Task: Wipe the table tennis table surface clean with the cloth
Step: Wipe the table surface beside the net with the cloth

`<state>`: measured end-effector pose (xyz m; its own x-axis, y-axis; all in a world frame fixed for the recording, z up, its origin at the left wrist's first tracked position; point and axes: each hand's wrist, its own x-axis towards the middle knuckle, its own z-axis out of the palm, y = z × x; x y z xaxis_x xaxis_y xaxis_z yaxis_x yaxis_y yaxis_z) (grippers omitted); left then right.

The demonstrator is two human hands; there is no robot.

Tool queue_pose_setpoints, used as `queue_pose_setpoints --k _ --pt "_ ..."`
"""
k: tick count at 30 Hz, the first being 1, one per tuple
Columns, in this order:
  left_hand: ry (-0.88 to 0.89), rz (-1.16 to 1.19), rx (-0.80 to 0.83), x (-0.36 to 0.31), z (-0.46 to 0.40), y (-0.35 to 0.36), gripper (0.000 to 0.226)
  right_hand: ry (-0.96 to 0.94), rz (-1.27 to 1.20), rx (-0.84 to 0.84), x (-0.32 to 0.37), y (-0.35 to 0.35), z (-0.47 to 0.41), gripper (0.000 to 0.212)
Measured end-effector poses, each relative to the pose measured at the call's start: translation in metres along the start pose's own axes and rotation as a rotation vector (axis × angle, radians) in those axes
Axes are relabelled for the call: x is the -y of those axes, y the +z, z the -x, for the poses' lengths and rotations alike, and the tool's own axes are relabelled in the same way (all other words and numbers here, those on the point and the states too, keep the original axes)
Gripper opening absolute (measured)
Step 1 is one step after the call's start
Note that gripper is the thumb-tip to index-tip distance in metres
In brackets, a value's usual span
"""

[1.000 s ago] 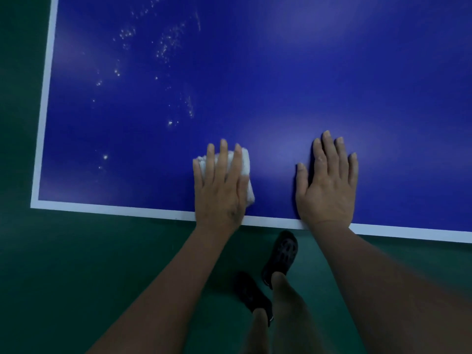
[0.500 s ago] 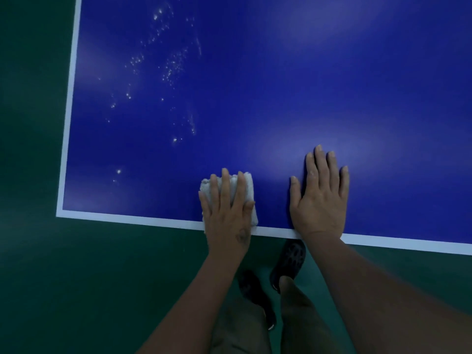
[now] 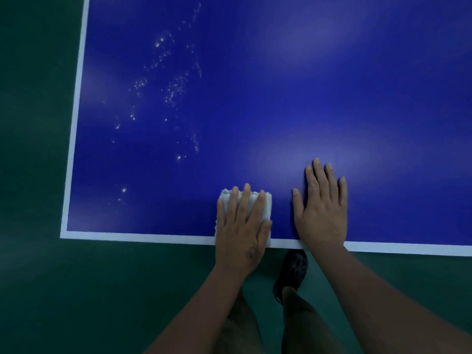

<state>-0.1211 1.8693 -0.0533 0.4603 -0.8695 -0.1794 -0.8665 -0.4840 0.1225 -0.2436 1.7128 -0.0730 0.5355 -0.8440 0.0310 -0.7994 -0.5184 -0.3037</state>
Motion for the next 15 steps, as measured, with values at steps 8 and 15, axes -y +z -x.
queue_pose_setpoints --k 8,15 --pt "0.131 0.0 -0.015 0.044 -0.108 -0.015 0.059 -0.051 -0.057 -0.052 0.027 0.004 -0.032 0.055" --pt "0.196 0.012 -0.096 0.083 -0.249 -0.035 0.06 -0.015 -0.097 -0.135 0.093 0.029 -0.137 0.046"
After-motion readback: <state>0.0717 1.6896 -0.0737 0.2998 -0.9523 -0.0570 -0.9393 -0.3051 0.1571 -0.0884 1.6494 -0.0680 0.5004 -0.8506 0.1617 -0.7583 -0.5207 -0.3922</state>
